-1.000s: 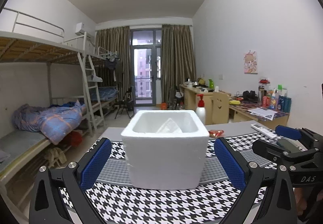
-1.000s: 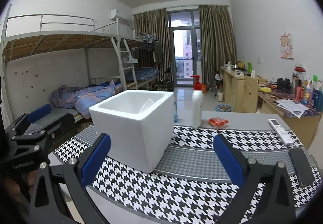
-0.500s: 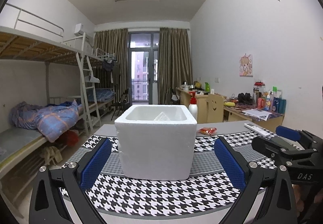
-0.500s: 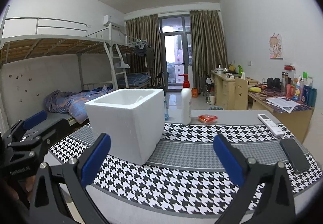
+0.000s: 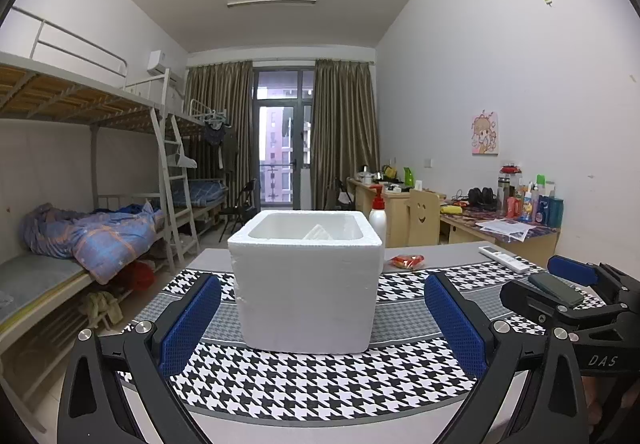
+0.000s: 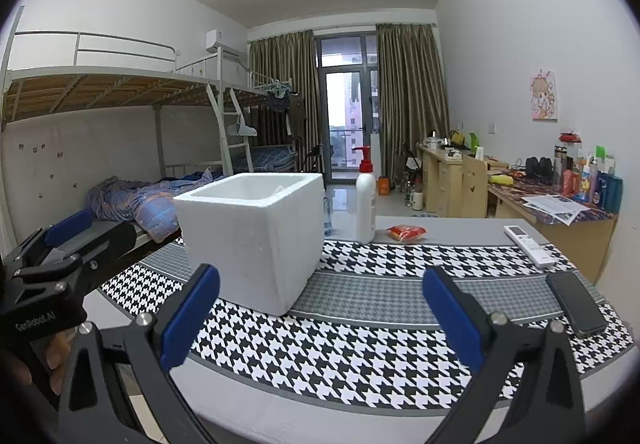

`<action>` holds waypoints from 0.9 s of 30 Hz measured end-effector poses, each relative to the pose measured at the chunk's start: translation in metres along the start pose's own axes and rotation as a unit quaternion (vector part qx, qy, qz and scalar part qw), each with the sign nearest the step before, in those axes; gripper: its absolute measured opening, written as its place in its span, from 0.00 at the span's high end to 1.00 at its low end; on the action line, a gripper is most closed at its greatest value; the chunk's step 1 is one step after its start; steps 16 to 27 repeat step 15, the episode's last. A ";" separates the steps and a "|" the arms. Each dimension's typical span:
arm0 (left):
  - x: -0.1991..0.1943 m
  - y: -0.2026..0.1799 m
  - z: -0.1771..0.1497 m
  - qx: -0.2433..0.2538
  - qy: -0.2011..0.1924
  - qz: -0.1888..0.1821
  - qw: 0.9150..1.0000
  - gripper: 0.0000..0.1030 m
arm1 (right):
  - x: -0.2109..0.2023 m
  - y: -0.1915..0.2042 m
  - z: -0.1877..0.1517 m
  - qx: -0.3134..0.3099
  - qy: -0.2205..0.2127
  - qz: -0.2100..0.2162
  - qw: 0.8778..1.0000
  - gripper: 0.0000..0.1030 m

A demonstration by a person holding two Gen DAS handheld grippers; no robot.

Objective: Organize soft objects

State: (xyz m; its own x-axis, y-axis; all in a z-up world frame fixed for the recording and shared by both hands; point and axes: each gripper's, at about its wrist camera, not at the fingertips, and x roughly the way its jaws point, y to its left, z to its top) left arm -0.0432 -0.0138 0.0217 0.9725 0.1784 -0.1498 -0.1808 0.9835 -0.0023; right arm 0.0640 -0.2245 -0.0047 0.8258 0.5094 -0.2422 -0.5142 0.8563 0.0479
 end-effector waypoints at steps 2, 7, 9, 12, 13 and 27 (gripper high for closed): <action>-0.001 -0.001 0.000 0.001 0.000 0.000 1.000 0.01 | -0.001 -0.001 0.000 0.002 0.000 -0.001 1.000 0.01; -0.001 -0.004 0.000 0.004 -0.002 0.000 1.000 0.01 | -0.002 -0.001 0.000 0.004 -0.001 0.000 1.000 0.01; 0.000 -0.005 -0.001 0.004 0.001 -0.002 1.000 0.01 | -0.002 -0.002 -0.001 0.006 0.000 0.000 1.000 0.01; 0.000 -0.005 -0.001 0.004 0.002 -0.005 1.000 0.01 | -0.001 -0.003 0.000 0.007 0.000 0.002 1.000 0.01; 0.000 -0.005 -0.001 0.004 0.001 -0.005 1.000 0.01 | -0.001 -0.003 0.000 0.006 0.001 0.001 1.000 0.01; -0.001 -0.005 -0.001 0.001 0.001 -0.003 1.000 0.01 | 0.001 -0.003 -0.001 0.006 0.003 -0.001 1.000 0.01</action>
